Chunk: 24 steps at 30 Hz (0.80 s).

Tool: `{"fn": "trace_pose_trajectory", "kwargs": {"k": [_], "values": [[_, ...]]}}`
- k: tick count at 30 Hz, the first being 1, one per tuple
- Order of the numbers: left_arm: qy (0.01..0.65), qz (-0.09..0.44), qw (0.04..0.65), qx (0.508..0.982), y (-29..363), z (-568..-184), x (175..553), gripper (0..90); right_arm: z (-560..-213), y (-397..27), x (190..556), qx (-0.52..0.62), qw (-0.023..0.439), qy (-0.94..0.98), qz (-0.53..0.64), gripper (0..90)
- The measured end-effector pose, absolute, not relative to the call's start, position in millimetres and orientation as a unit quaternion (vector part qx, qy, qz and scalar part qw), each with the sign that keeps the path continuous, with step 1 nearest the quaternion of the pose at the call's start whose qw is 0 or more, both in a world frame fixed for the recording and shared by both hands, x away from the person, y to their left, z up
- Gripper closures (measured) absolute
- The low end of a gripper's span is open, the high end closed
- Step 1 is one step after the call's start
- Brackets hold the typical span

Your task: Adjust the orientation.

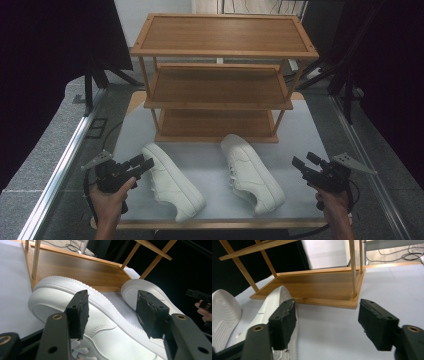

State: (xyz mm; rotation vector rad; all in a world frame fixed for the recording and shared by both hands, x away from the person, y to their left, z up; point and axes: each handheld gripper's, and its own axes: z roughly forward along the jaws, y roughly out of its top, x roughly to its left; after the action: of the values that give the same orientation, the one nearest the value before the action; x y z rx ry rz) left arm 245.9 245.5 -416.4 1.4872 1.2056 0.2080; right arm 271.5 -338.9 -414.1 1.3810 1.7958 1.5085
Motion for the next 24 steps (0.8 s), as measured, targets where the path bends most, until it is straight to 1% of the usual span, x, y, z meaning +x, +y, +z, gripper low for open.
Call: {"fn": "trace_pose_trajectory", "kwargs": {"k": [3,6,10,15,22,24], "values": [[0.517,0.089,0.569,0.633,242.6,-417.2,244.7,49.3,-414.2,-342.5,272.3,0.494,0.206,0.644,0.547,34.1],[0.517,0.094,0.562,0.639,233.8,-419.0,239.4,57.6,-416.5,-347.0,272.2,0.497,0.195,0.638,0.555,36.1],[0.517,0.096,0.555,0.645,227.7,-423.1,230.5,68.5,-417.2,-346.3,271.8,0.5,0.193,0.64,0.55,36.3],[0.514,0.096,0.541,0.659,226.3,-428.3,219.5,77.9,-417.6,-345.4,271.4,0.508,0.188,0.634,0.551,36.2],[0.521,0.095,0.53,0.662,225.1,-438.9,202.1,85.5,-421.3,-343.0,269.4,0.516,0.186,0.634,0.545,35.7],[0.519,0.097,0.53,0.664,221.7,-440.5,195.8,85.9,-422.2,-342.9,267.9,0.518,0.181,0.631,0.548,35.8]]}}
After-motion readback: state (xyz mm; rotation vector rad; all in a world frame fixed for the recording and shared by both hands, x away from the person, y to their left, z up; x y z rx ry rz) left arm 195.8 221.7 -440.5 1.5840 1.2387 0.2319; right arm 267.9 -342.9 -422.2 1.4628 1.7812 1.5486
